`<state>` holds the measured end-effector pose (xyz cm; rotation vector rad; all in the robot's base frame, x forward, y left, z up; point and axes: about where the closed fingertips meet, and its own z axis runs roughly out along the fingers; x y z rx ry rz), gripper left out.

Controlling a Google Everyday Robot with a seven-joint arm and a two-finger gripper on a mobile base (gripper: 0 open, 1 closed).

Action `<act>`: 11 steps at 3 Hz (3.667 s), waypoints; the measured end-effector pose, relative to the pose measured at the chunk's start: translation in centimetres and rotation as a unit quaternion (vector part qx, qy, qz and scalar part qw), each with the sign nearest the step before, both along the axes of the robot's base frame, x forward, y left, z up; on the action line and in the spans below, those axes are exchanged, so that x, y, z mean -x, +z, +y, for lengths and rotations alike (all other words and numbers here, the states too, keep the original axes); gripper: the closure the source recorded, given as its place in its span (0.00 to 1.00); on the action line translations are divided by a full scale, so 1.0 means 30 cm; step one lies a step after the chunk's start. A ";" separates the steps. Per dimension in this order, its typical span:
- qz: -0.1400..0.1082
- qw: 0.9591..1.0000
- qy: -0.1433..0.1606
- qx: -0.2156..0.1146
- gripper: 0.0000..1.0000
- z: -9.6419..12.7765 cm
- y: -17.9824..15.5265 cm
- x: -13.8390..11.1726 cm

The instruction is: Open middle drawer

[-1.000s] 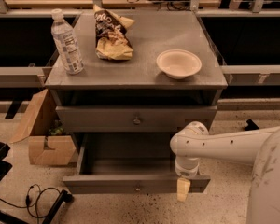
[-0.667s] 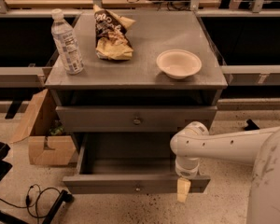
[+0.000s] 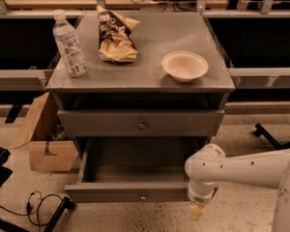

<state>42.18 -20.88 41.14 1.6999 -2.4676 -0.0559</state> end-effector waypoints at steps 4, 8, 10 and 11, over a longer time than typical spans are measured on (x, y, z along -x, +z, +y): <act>-0.011 1.000 -0.004 -0.002 1.00 0.003 0.075 -0.027; 0.005 1.000 -0.009 -0.004 1.00 0.003 0.069 -0.002; 0.005 1.000 -0.009 -0.004 1.00 0.004 0.077 -0.018; 0.015 1.000 -0.006 -0.006 1.00 0.005 0.088 0.005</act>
Offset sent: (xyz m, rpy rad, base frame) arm -0.2281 -0.0285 0.0501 -0.0816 0.1263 -0.0161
